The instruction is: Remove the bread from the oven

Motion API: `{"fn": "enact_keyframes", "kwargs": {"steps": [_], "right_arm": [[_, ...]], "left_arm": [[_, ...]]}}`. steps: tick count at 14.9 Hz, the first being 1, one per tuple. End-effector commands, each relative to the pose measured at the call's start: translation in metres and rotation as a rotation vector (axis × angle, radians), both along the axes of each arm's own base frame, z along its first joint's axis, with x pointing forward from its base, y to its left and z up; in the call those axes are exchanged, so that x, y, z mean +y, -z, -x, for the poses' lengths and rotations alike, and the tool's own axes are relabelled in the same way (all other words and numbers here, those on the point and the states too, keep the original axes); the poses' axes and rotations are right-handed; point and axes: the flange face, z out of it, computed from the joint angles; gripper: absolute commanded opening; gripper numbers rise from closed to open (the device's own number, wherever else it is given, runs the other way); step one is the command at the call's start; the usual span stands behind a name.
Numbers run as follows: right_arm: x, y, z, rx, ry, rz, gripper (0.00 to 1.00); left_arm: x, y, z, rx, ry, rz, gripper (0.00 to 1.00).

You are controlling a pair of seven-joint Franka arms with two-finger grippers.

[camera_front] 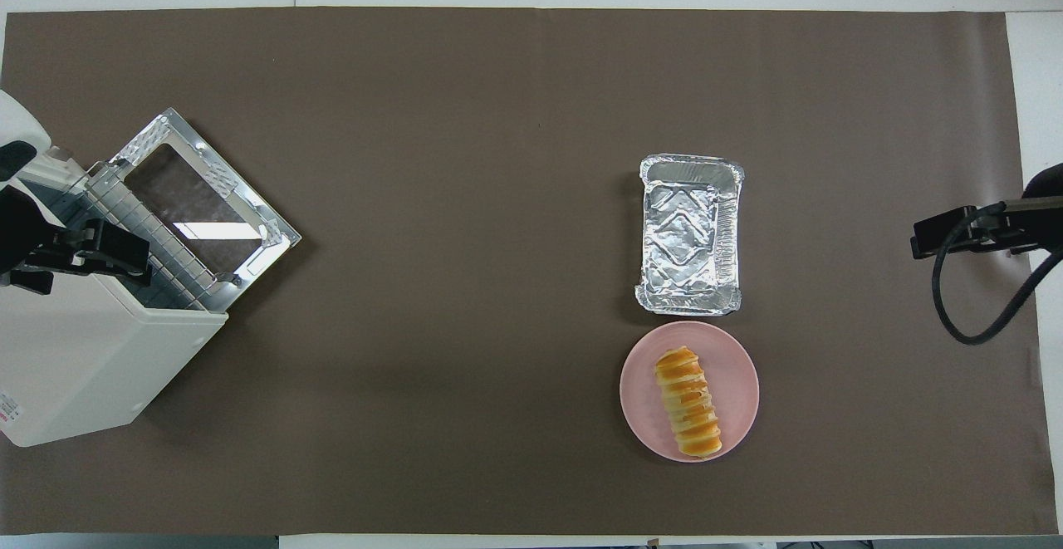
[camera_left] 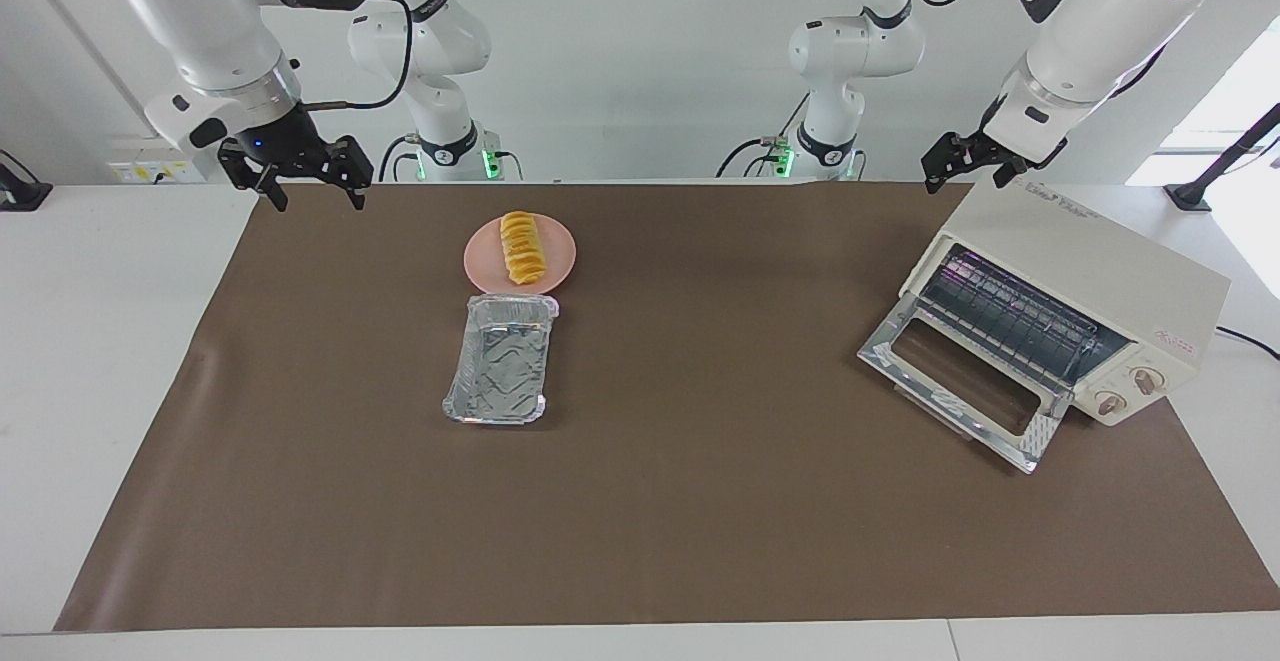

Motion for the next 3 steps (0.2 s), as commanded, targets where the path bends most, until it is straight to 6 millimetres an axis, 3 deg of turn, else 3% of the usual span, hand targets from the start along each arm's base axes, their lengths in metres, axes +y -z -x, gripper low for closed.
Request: {"fn": "enact_keyframes", "kwargs": {"steps": [1,3], "right_arm": [[-0.0034,-0.0023,0.0023,0.009,-0.021,0.011,1.00],[-0.0034,-0.0023,0.0023,0.009,-0.021,0.011,1.00]], "left_arm": [[0.0011,-0.0018,0.0032,-0.014,-0.006,0.012,1.00],[0.0019,-0.0018,0.0031,-0.014,-0.008,0.012,1.00]]}}
